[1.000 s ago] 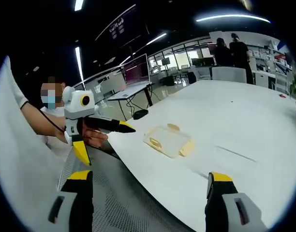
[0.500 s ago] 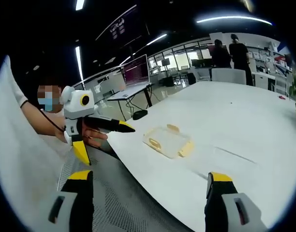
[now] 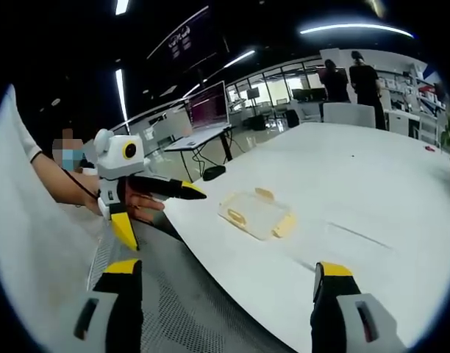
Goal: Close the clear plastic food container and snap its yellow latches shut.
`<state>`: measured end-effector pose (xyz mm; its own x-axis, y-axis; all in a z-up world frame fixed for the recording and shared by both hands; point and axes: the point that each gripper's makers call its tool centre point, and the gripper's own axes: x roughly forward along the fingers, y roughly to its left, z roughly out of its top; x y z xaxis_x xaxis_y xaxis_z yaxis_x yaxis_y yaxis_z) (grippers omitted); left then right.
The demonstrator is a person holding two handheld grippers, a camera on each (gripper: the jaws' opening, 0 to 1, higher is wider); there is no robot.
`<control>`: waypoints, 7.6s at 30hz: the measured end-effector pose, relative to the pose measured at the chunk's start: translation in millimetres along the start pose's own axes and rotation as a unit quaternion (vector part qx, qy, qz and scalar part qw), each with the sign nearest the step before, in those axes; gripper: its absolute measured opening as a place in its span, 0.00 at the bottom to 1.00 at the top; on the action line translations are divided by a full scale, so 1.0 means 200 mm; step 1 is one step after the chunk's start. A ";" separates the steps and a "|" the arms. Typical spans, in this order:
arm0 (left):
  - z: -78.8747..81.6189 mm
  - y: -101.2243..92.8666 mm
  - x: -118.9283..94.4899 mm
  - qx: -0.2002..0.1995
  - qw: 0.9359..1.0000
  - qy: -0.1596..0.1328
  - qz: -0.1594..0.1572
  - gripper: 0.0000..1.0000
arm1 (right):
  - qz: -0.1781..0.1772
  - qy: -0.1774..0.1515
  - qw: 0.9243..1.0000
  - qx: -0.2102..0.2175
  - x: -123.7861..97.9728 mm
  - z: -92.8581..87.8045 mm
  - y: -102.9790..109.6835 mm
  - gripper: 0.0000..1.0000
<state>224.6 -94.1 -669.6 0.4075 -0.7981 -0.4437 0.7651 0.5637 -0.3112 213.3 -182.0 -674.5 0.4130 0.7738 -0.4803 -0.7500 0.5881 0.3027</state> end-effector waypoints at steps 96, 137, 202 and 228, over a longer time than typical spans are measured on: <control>-0.02 0.72 -0.09 0.250 0.951 0.173 -0.057 0.80 | 0.050 0.153 0.960 -0.229 0.61 0.20 -0.28 0.74; -0.23 1.08 -0.01 0.276 0.922 0.261 -0.080 0.60 | 0.082 0.257 0.917 -0.294 0.82 0.07 -0.52 0.51; -0.28 1.06 -0.07 0.319 0.888 0.314 -0.107 0.36 | 0.125 0.335 0.867 -0.347 0.79 0.00 -0.45 0.37; -0.14 0.90 -0.20 0.350 0.871 0.331 -0.098 0.36 | 0.096 0.327 0.870 -0.355 0.61 0.14 -0.29 0.36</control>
<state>332.3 45.7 -732.0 0.0365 -0.4370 -0.8987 0.9985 -0.0214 0.0510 321.9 -114.8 -727.2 0.0362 0.4065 -0.9129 -0.9989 -0.0116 -0.0447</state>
